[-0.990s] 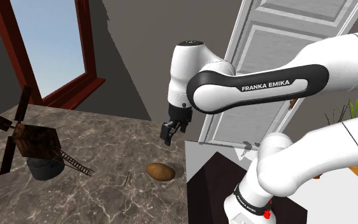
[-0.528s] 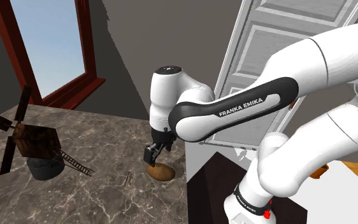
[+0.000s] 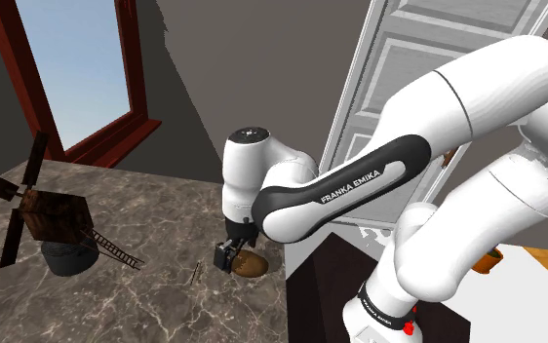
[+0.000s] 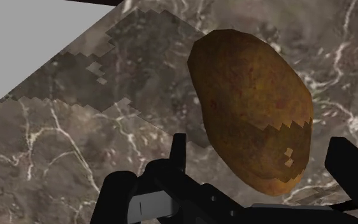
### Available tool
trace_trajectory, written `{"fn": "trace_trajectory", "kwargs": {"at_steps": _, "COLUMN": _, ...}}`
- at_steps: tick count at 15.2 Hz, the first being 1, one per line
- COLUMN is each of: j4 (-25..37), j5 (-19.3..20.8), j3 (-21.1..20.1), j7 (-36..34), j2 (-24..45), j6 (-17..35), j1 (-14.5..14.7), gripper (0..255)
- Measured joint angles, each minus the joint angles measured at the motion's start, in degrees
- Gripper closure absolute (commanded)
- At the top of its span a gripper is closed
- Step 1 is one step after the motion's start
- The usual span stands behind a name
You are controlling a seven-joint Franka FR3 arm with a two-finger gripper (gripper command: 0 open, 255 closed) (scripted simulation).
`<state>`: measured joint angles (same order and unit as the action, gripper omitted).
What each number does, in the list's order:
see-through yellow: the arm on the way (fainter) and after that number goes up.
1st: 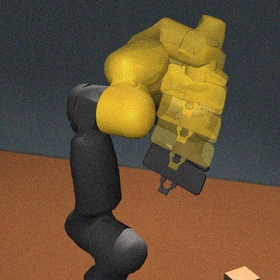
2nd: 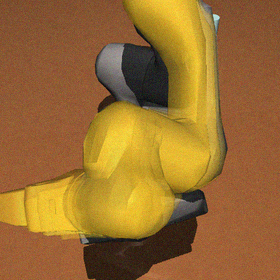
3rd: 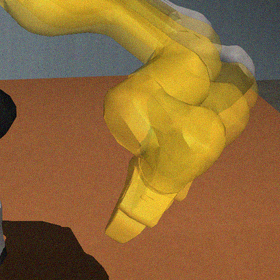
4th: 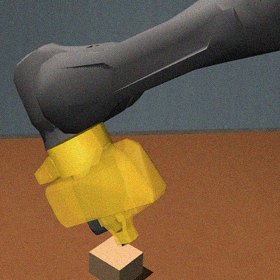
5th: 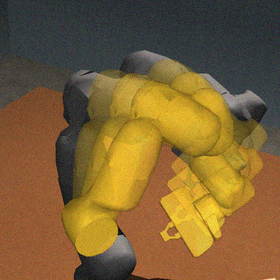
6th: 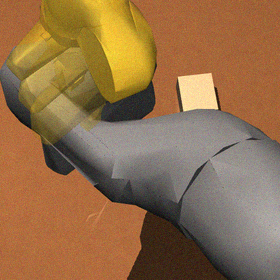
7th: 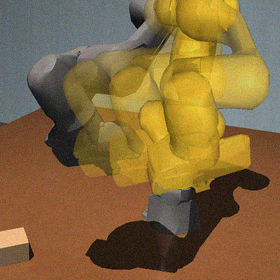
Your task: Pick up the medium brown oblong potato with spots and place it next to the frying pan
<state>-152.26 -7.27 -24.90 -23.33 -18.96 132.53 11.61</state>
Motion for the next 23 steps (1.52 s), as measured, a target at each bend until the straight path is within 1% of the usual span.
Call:
{"fn": "trace_trajectory", "kwargs": {"at_steps": 2, "j4": -0.4, "j5": 0.2, "j3": -0.2, "j7": -0.2, "j2": 0.8, "j6": 1.2, "j1": -0.1, "gripper": 0}}
{"fn": "trace_trajectory", "kwargs": {"at_steps": 7, "j4": -0.5, "j5": 0.3, "j3": -0.2, "j7": -0.2, "j2": 1.0, "j6": 1.5, "j1": -0.2, "gripper": 0}}
{"fn": "trace_trajectory", "kwargs": {"at_steps": 8, "j4": -0.5, "j5": 0.3, "j3": -0.2, "j7": -0.2, "j2": 1.0, "j6": 1.5, "j1": -0.2, "gripper": 255}}
{"fn": "trace_trajectory", "kwargs": {"at_steps": 18, "j4": -0.5, "j5": 0.3, "j3": -0.2, "j7": -0.2, "j2": 0.9, "j6": 1.5, "j1": -0.2, "gripper": 255}}
{"fn": "trace_trajectory", "kwargs": {"at_steps": 23, "j4": 1.0, "j5": -0.4, "j3": 0.4, "j7": 0.4, "j2": -1.7, "j6": -2.6, "j1": 0.3, "gripper": 255}}
